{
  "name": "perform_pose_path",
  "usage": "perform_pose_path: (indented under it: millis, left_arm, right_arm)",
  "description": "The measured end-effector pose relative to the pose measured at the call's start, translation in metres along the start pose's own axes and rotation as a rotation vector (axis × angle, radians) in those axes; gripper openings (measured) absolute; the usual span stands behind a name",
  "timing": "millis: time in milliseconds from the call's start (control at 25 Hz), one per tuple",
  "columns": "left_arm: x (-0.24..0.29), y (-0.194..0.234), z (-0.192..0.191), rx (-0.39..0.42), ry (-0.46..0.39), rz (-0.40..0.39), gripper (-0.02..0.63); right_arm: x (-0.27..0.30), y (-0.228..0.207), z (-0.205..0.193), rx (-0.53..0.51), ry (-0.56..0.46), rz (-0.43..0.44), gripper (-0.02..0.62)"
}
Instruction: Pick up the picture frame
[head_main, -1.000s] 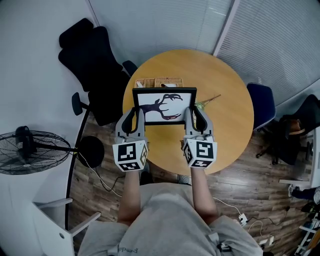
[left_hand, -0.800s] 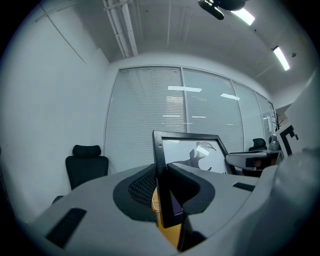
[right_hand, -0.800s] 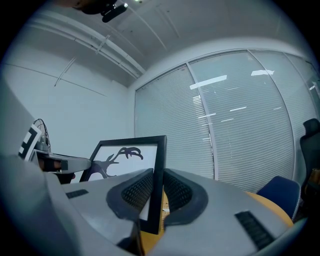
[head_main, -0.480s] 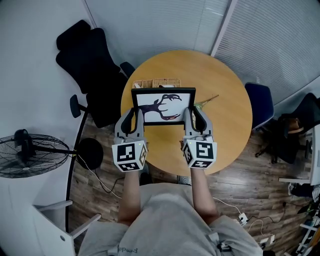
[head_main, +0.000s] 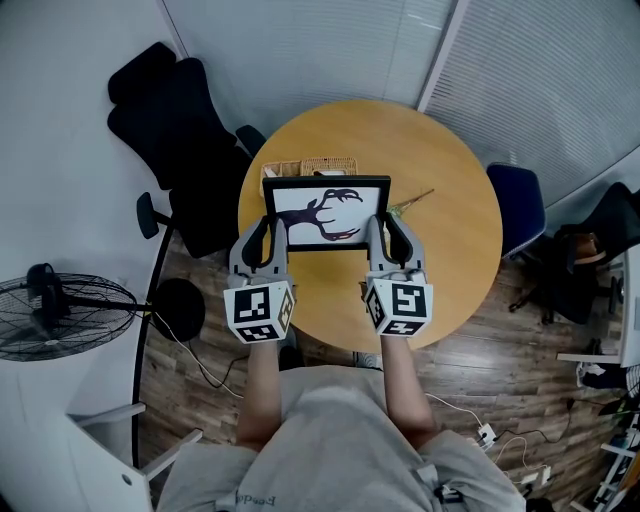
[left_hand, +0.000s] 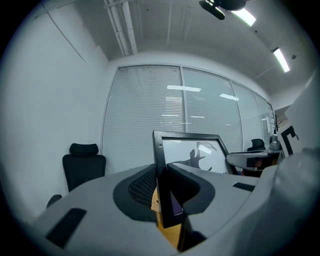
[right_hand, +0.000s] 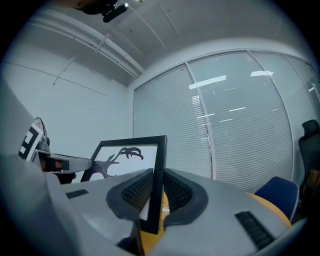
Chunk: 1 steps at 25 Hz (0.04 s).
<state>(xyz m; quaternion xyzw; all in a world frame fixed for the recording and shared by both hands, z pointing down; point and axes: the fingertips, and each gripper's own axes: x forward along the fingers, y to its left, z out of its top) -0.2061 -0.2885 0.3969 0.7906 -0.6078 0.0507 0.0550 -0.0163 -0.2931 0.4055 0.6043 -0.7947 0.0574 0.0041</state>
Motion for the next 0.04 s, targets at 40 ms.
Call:
perform_pose_path:
  millis: [40]
  left_arm:
    - [0.0014,-0.0014,-0.0003,0.0,0.001,-0.001,0.086]
  right_arm:
    - [0.0004,-0.0019,-0.0004,0.001,0.001,-0.001,0.069]
